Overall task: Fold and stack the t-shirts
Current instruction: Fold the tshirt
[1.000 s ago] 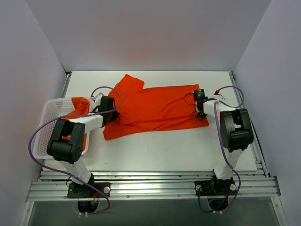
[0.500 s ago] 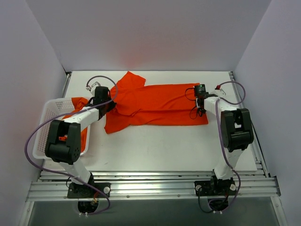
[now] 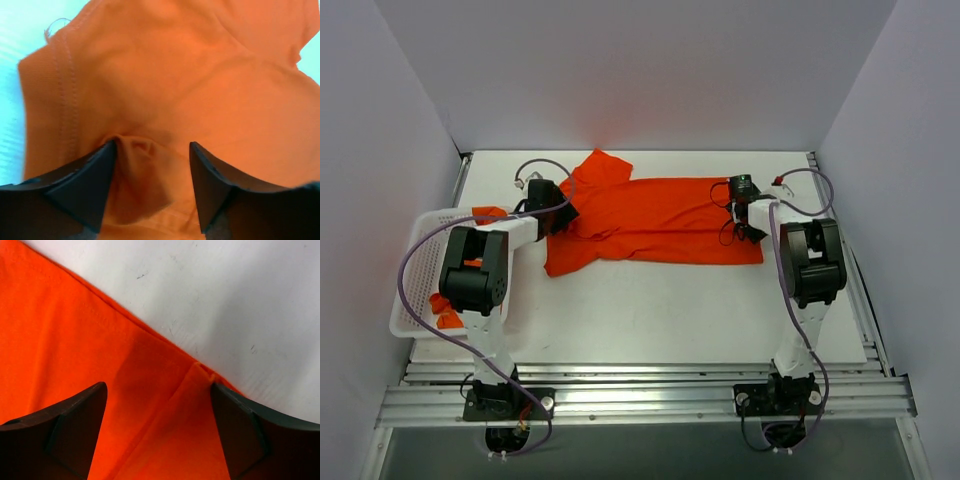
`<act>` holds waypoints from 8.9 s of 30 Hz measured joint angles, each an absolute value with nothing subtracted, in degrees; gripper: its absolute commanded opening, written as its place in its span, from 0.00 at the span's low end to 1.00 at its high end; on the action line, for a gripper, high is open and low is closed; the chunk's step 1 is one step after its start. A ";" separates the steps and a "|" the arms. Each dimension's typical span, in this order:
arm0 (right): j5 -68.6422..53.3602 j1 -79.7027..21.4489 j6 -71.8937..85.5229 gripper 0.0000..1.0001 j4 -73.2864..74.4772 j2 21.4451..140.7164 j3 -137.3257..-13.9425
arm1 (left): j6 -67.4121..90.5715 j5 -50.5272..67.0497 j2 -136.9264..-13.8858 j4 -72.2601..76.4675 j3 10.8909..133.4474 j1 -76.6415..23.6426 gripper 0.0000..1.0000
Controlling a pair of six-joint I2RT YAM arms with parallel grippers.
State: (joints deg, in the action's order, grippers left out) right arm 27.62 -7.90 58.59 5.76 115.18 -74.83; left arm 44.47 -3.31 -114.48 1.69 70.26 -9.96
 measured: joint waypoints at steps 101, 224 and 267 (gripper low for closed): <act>7.99 -47.33 35.81 0.13 -2.31 137.69 -106.96 | 62.30 -35.11 -80.03 -3.20 31.53 -22.68 0.17; 0.93 -46.98 35.46 0.35 -8.32 144.49 -117.73 | 61.06 -34.24 -79.81 -2.74 30.55 -22.65 0.13; 4.89 -46.54 34.22 0.34 -5.69 148.40 -122.32 | 61.04 -34.24 -79.15 -0.62 29.58 -22.65 0.12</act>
State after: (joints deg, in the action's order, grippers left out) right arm 4.89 -46.54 34.22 -5.69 148.40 -122.32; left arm 61.04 -34.24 -79.15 -0.62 29.58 -22.65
